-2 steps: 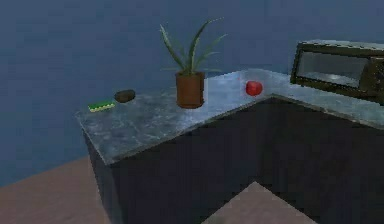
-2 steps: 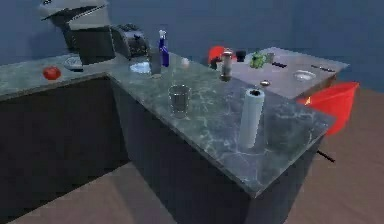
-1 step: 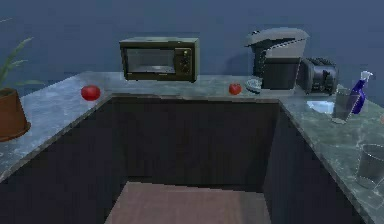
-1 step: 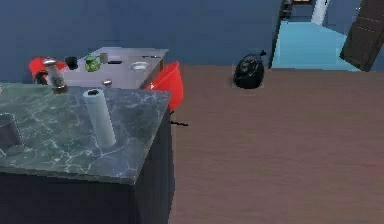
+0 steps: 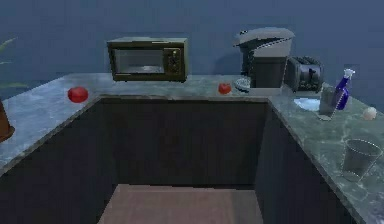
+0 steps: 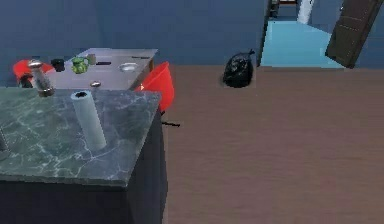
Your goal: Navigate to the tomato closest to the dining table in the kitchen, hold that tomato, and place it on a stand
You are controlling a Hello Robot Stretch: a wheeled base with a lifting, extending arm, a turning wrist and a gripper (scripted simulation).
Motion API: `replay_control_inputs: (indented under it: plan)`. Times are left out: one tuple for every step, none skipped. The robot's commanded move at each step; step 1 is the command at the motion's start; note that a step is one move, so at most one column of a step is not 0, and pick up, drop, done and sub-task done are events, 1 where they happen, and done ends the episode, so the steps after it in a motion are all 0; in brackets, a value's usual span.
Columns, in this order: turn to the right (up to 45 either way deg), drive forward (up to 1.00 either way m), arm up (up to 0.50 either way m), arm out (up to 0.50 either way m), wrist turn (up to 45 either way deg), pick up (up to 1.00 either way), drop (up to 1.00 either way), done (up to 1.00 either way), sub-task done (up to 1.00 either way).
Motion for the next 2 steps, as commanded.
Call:
replay_control_inputs:
  plan:
    - [0.0, 0.65, 0.0, 0.0, 0.0, 0.0, 0.0, 0.0, 0.0]
    - [-45.0, 0.0, 0.0, 0.0, 0.0, 0.0, 0.0, 0.0, 0.0]
